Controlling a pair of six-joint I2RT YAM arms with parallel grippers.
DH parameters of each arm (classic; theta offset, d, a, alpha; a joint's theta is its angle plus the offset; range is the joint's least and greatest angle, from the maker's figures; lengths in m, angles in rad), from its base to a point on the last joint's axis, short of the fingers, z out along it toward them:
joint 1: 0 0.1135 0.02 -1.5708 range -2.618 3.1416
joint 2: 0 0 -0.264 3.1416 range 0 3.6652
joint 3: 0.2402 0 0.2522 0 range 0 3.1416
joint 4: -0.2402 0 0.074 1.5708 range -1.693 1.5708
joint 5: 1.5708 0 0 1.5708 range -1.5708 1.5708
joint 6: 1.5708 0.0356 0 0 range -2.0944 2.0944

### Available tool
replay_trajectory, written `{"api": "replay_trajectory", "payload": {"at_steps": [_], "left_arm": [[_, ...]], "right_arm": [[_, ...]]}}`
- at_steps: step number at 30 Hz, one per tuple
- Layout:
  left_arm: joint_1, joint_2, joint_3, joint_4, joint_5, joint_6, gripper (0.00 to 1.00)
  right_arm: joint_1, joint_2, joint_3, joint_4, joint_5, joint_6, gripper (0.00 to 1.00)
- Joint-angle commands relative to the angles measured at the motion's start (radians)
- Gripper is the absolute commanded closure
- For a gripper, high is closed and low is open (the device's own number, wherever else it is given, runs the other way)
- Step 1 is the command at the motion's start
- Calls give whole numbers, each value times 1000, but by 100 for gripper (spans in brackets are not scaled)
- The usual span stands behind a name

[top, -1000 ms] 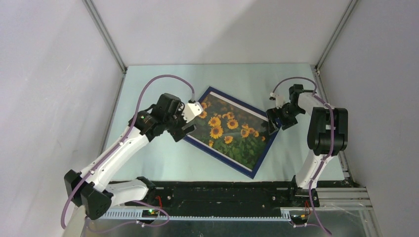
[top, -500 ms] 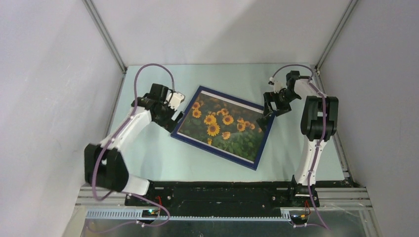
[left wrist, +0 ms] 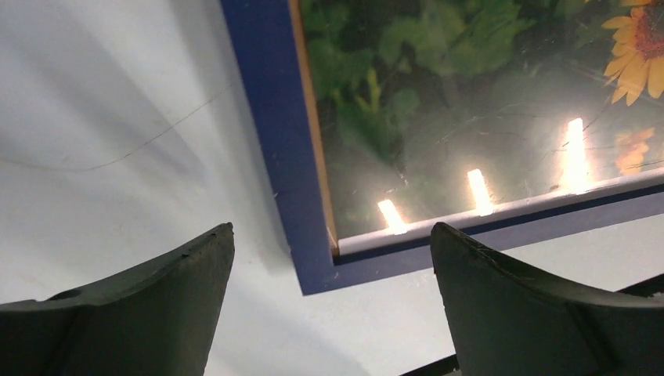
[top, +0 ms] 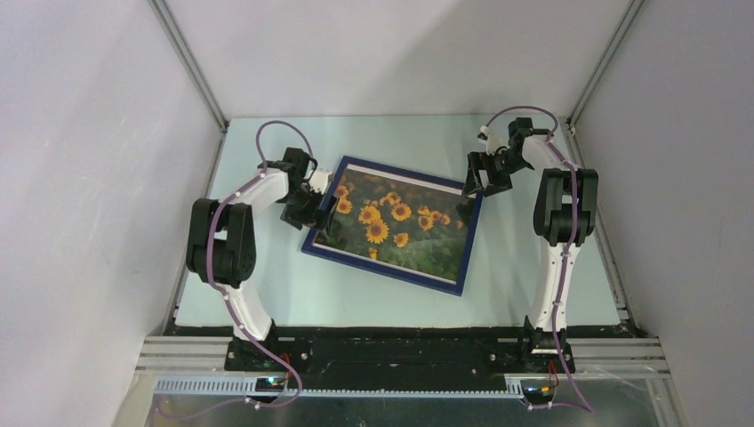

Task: Put the photo into the frame
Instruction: Adjust the photo frame at the center of the board, then reset both arms

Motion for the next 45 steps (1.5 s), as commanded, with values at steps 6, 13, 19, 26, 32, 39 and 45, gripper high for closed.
{"api": "replay_trajectory", "payload": {"at_steps": [6,13,19,26,32,39,45], "left_arm": [[1,20,-7,6,233,-1,0],[-14,-23,-88,1,392,66,0],[-13,-100,-118,-4,373,67,0],[38,-258,-158,99,19,-17,0],[71,-494,-258,215,-225,-35,0],[125,-791,-320,293,-275,-42,0],[132,-992,-355,297,-308,-36,0]], "right_arm": [[38,67,129,15,-71,76,1],[34,147,328,-46,-86,109,0],[24,120,351,-52,-11,106,1],[-77,-142,43,133,125,133,1],[-182,-394,-187,187,183,97,1],[-287,-657,-423,194,181,33,1],[-359,-833,-492,132,88,39,1]]}}
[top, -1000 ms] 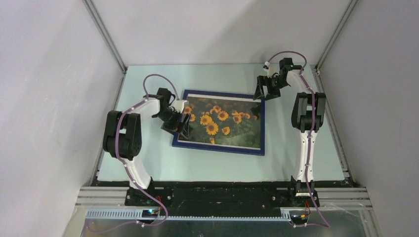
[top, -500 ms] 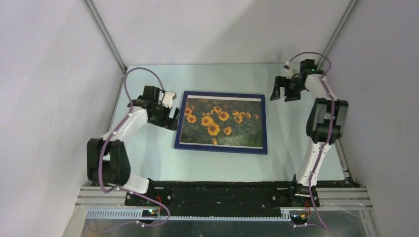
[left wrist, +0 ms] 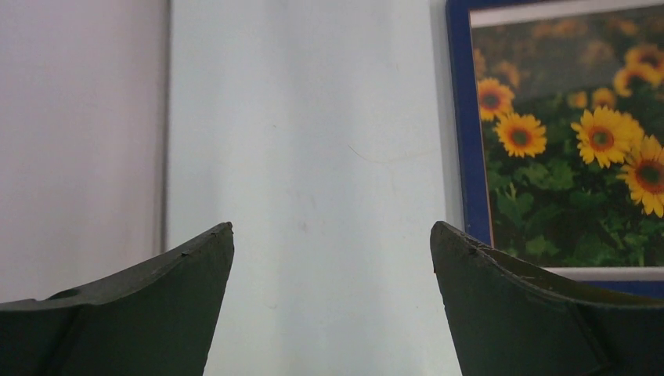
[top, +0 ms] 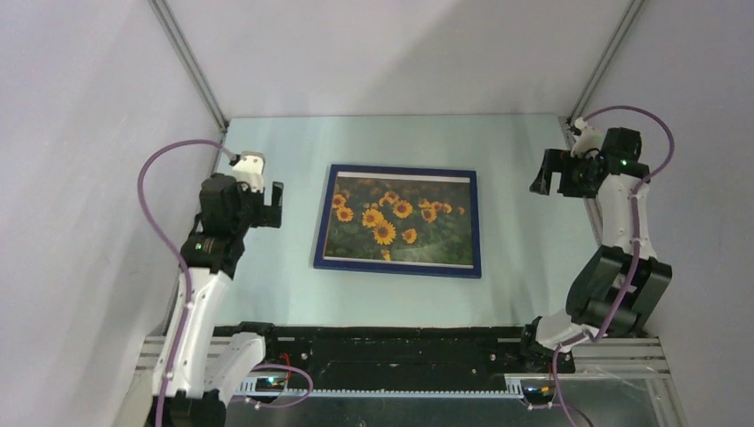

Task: Put the photo into the frame
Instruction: Reset both arms

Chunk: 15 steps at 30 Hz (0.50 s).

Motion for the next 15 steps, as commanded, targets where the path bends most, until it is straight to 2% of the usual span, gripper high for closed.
{"api": "replay_trajectory", "payload": {"at_steps": [1,6,15], "left_arm": [[10,-128,-26,39,-51,-19,0],[9,-241,-46,40,-40,-35,0],[9,-276,-11,35,-32,-92,0]], "right_arm": [[-35,-161,-40,-29,-68,-10,1],[-11,-357,-83,-22,-69,23,1],[73,-664,-242,64,10,26,1]]}}
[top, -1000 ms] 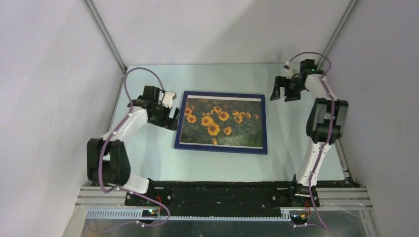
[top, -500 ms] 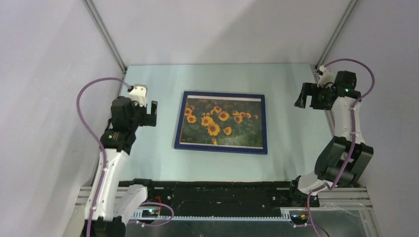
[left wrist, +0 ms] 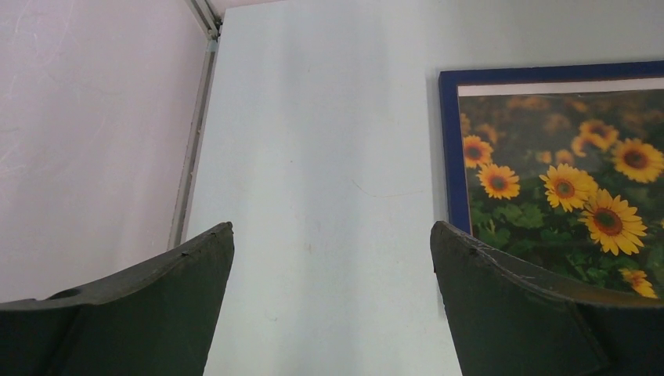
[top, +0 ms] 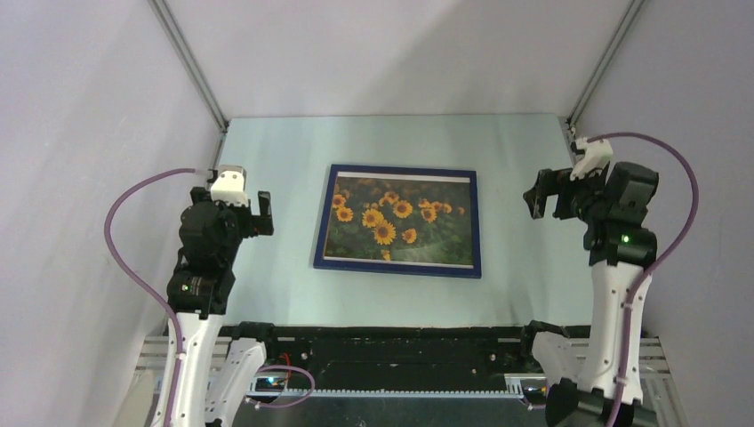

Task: Put the photo into the frame
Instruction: Reset both arms

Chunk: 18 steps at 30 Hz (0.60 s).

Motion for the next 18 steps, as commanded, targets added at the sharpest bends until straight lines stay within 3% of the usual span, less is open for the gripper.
{"api": "replay_trajectory", "payload": {"at_steps": [1,11,18], "left_arm": [[9,-6,38,24,-6,-57,0],[10,-43,-34,65,30,-149,0],[16,-137,-166,201,66,-180,0]], "right_arm": [[15,-96,-74,43,27,5,1],[5,-150,-217,122,-41,104,0],[-9,-162,-268,144,-164,153,0]]}}
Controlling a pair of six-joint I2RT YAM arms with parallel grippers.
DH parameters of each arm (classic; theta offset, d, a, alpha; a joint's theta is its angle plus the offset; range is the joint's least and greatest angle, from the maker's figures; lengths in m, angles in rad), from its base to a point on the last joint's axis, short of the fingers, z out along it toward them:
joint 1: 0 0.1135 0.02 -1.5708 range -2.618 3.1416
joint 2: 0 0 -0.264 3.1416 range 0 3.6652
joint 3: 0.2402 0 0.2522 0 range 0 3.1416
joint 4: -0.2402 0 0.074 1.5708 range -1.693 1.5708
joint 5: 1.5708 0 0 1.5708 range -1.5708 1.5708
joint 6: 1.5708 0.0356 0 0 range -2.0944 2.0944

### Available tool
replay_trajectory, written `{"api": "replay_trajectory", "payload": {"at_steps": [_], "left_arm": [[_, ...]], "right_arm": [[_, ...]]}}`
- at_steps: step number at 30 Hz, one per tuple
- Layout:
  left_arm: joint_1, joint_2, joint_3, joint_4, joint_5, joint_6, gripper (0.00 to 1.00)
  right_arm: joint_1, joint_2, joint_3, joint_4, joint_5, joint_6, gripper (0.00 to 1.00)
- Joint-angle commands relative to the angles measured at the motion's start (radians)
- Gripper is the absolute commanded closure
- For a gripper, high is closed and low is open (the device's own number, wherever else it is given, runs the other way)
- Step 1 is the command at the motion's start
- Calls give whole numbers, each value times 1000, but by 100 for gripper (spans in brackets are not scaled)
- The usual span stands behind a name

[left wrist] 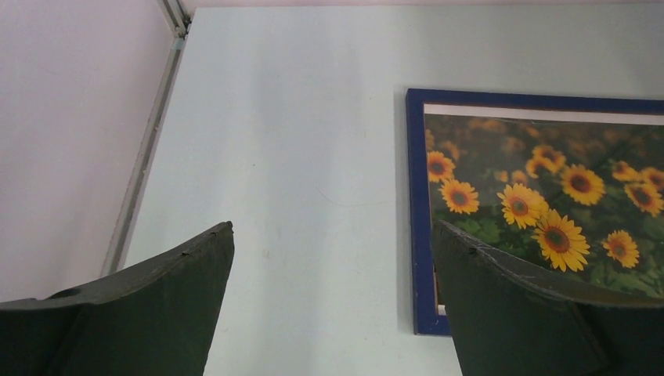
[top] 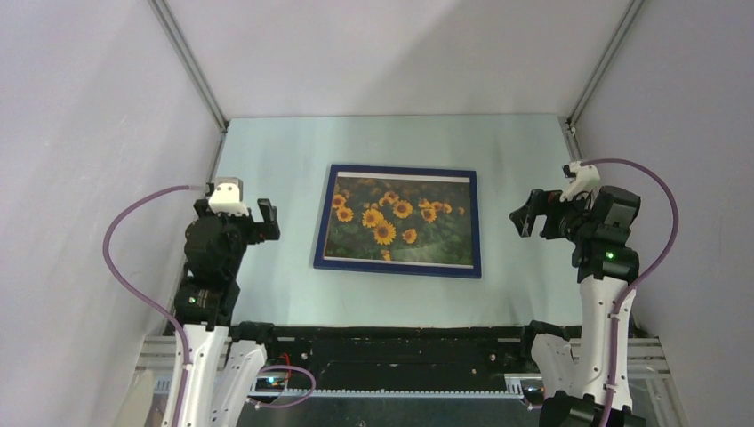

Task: Put the photo into the frame
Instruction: Reset both arms

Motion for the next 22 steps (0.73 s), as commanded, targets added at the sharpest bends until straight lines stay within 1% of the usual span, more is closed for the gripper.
{"api": "replay_trajectory", "payload": {"at_steps": [1,4,8,15,22], "left_arm": [[12,-68,-78,142,35,-51,0],[14,-123,-149,213,9,-61,0],[14,-138,-181,237,-37,-73,0],[14,-115,-206,254,-4,-65,0],[14,-109,-219,258,7,-53,0]], "right_arm": [[-6,-21,-12,67,-100,50,0],[-6,-29,-14,61,-119,43,0],[-7,-81,-22,49,-107,4,0],[-18,-150,-57,74,-47,-1,1],[-20,-149,-59,85,-41,1,0]]}}
